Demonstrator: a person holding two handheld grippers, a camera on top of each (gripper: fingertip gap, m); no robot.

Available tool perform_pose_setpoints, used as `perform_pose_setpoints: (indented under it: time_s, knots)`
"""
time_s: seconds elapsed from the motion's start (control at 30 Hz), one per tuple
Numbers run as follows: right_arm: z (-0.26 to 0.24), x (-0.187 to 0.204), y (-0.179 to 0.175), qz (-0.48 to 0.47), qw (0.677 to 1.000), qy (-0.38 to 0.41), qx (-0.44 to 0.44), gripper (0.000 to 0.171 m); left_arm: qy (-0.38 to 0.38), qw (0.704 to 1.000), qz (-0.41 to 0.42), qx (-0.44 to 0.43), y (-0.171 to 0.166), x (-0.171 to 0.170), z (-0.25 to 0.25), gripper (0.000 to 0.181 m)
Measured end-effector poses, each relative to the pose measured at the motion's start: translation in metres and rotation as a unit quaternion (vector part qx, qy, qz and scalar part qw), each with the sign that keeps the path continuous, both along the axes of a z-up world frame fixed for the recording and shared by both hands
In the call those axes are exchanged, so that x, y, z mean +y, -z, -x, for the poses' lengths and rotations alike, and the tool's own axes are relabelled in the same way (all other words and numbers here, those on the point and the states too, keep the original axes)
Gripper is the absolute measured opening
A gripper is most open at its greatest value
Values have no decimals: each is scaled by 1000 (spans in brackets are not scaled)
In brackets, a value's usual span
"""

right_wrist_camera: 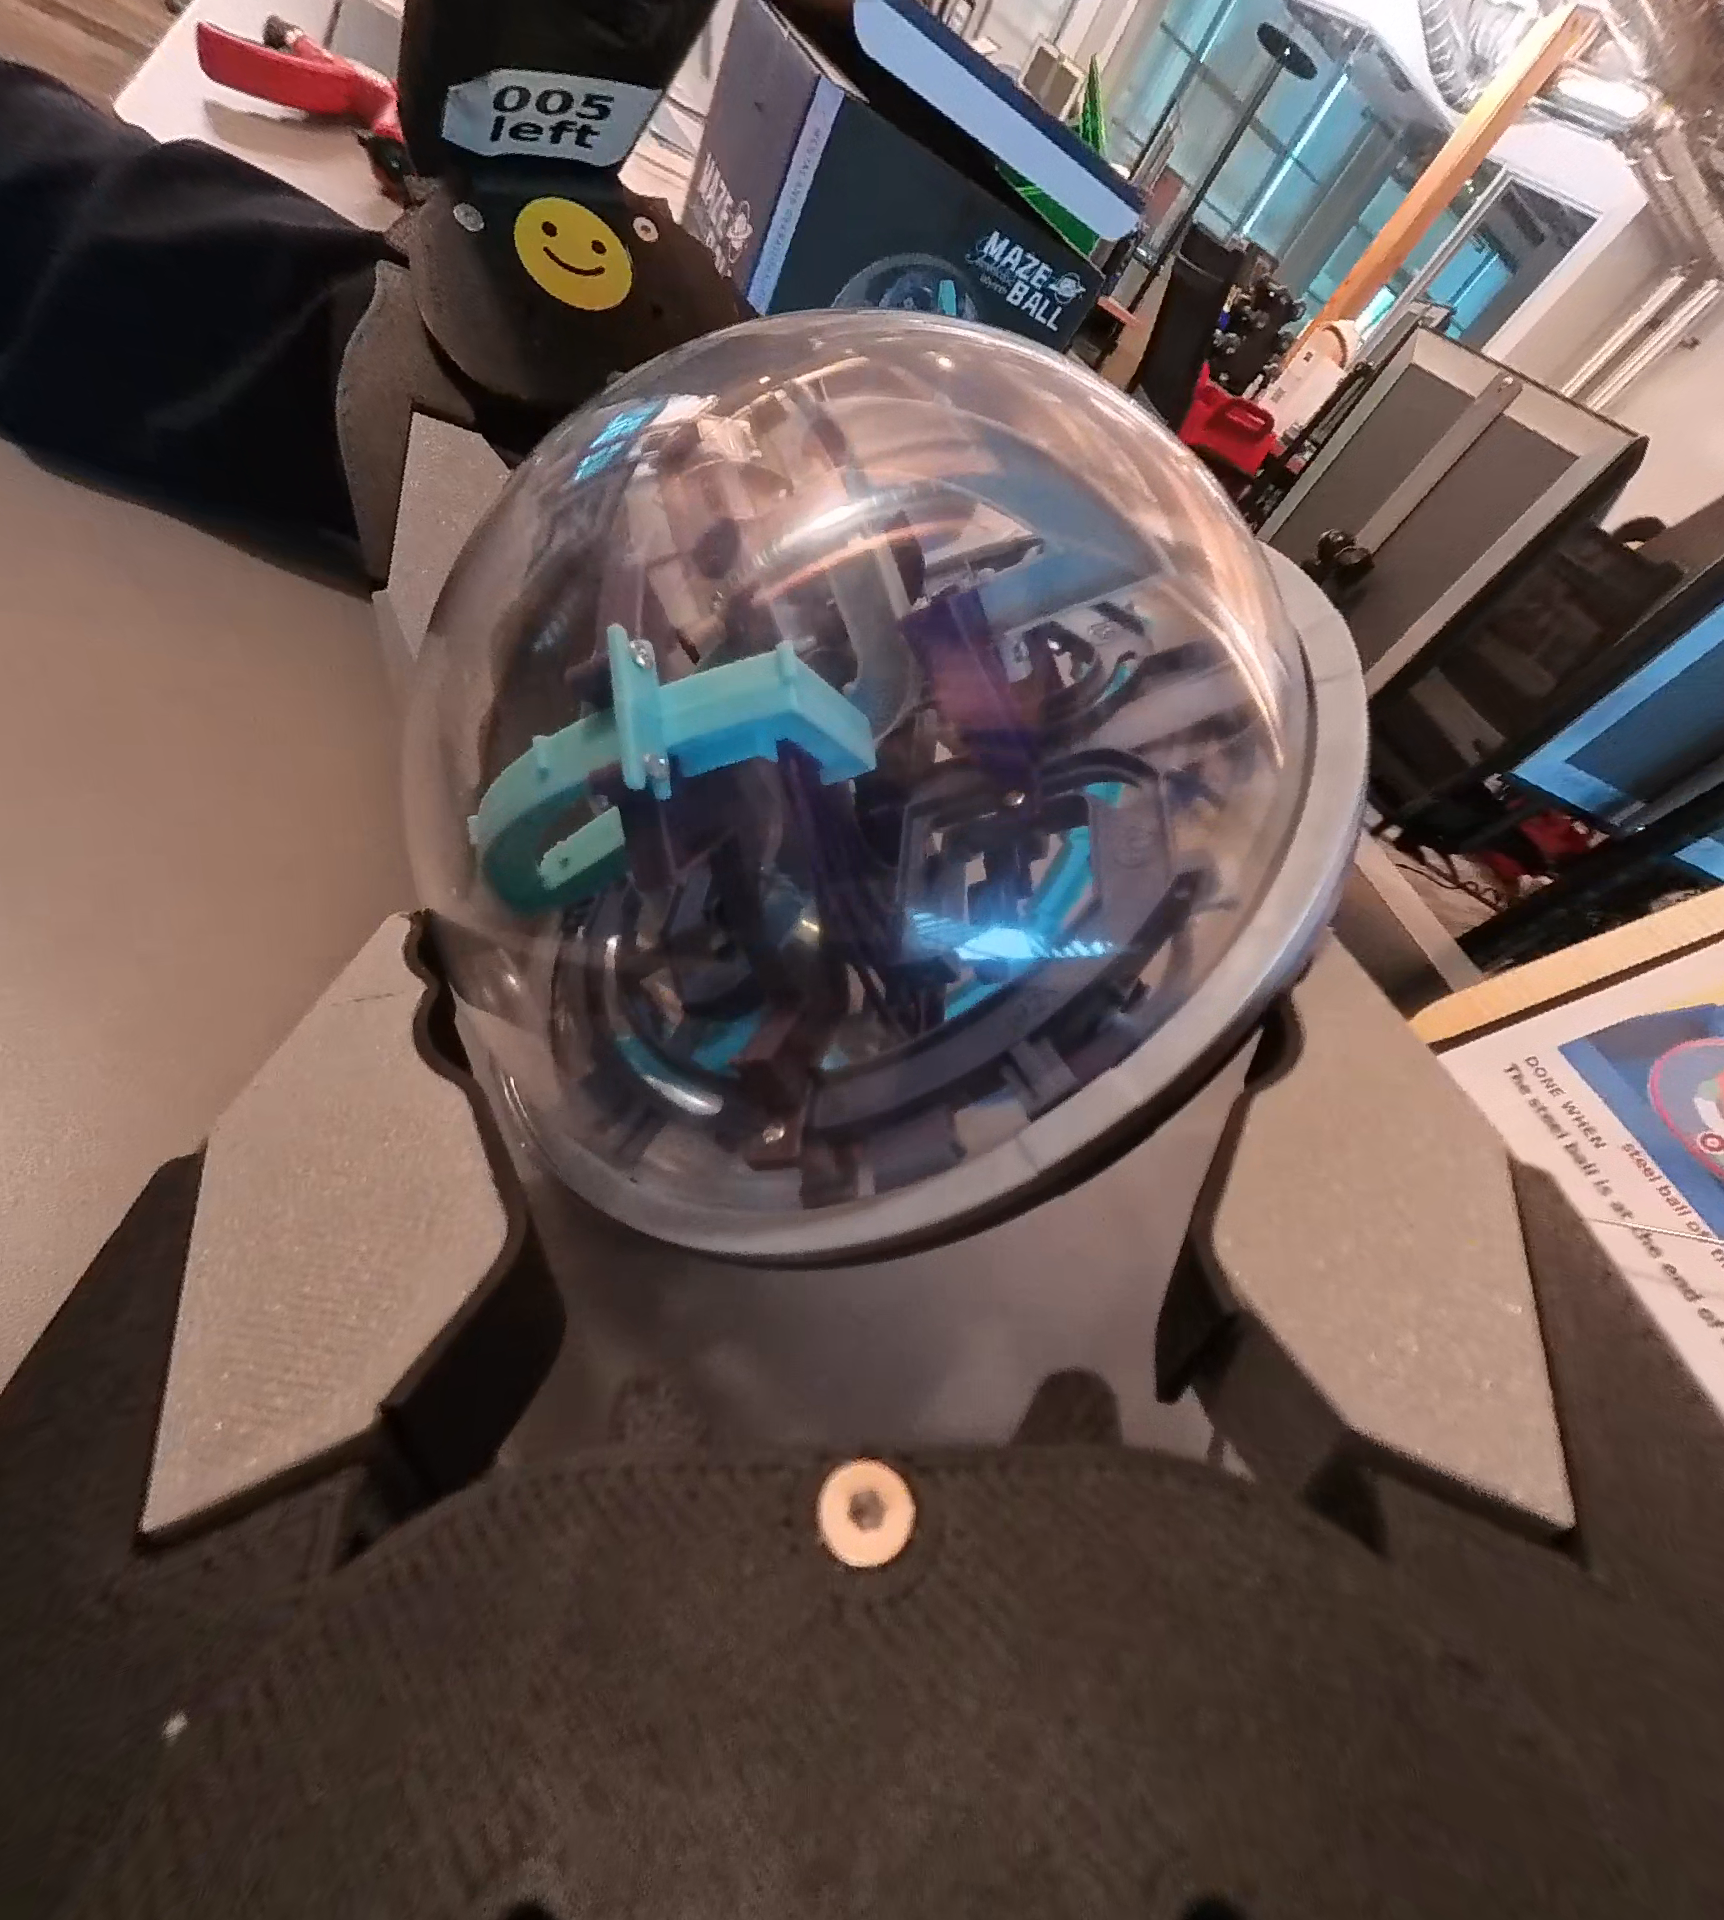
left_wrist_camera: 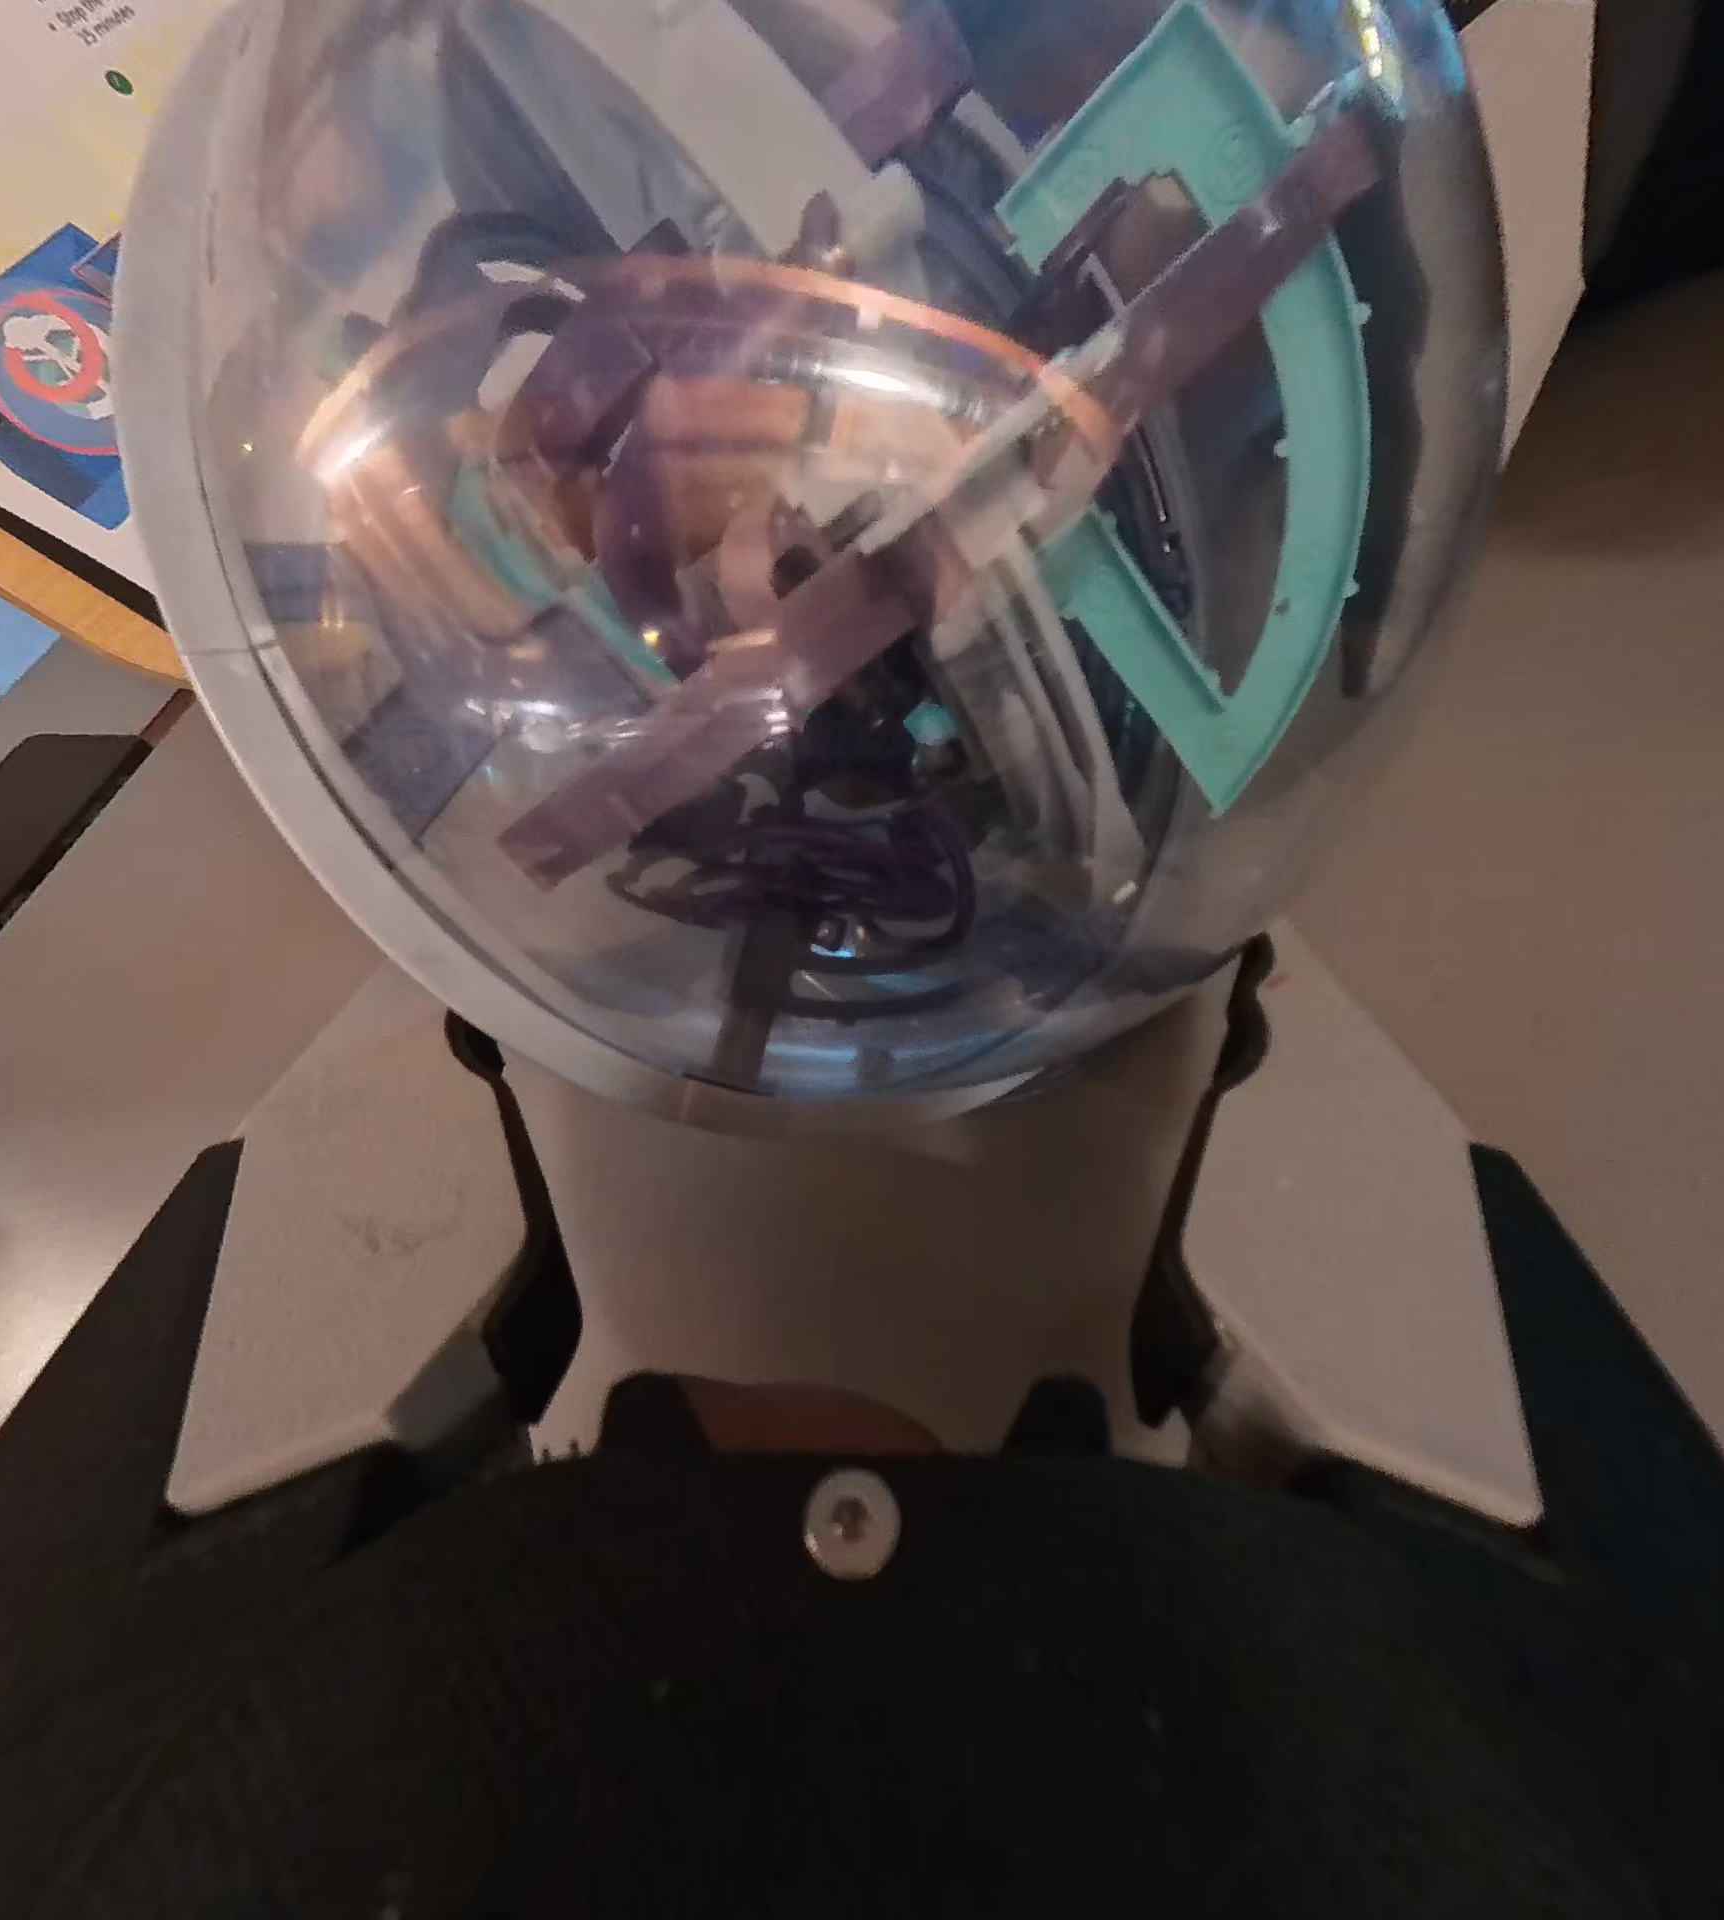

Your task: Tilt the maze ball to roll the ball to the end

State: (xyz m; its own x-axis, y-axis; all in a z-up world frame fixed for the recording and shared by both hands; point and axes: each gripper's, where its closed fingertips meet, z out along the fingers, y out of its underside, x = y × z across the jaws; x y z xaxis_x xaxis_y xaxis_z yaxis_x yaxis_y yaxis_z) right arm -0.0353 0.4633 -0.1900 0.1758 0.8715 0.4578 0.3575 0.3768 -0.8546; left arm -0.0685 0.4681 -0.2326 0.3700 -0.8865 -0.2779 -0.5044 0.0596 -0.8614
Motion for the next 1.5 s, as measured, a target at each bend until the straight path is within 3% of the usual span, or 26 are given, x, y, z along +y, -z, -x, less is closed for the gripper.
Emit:
perform_pose_setpoints:
  time_s: [1.27,1.5]
  knots:
    - [0,2,1,11,1000,-4,6,148,-12,1000,-19,12,1,3,2,137]
    - [0,2,1,19,1000,-8,9,148,1,1000,19,-8,-1,-2,2,134]
